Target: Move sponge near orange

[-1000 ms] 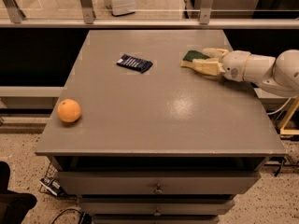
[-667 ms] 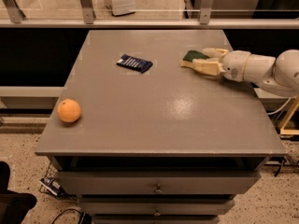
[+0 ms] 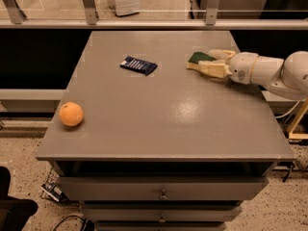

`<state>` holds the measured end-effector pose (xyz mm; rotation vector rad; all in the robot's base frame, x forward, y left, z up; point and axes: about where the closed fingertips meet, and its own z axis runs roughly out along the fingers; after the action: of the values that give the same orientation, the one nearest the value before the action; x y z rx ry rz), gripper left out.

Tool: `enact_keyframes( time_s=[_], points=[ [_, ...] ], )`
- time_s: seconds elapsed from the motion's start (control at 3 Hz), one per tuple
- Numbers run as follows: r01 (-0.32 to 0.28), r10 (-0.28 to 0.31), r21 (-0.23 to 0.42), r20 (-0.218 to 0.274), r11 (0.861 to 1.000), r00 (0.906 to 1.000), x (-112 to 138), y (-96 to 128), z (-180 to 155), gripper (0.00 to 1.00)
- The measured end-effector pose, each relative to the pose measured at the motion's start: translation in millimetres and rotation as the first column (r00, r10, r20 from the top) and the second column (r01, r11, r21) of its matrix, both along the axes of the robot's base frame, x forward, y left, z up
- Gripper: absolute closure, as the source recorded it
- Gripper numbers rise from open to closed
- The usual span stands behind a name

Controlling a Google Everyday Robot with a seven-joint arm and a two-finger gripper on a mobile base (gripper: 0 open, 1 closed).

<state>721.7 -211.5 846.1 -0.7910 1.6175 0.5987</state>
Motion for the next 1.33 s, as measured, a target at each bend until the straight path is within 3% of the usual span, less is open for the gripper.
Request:
enact_keyframes(
  time_s=[1.0,1.33],
  points=[
    [-0.006,0.006,-0.005,0.003,1.000,1.0000,2,5,1,1.00],
    [-0.023,0.023,-0.044,-0.012,0.999,0.9997,1,12,22,1.00]
  ],
)
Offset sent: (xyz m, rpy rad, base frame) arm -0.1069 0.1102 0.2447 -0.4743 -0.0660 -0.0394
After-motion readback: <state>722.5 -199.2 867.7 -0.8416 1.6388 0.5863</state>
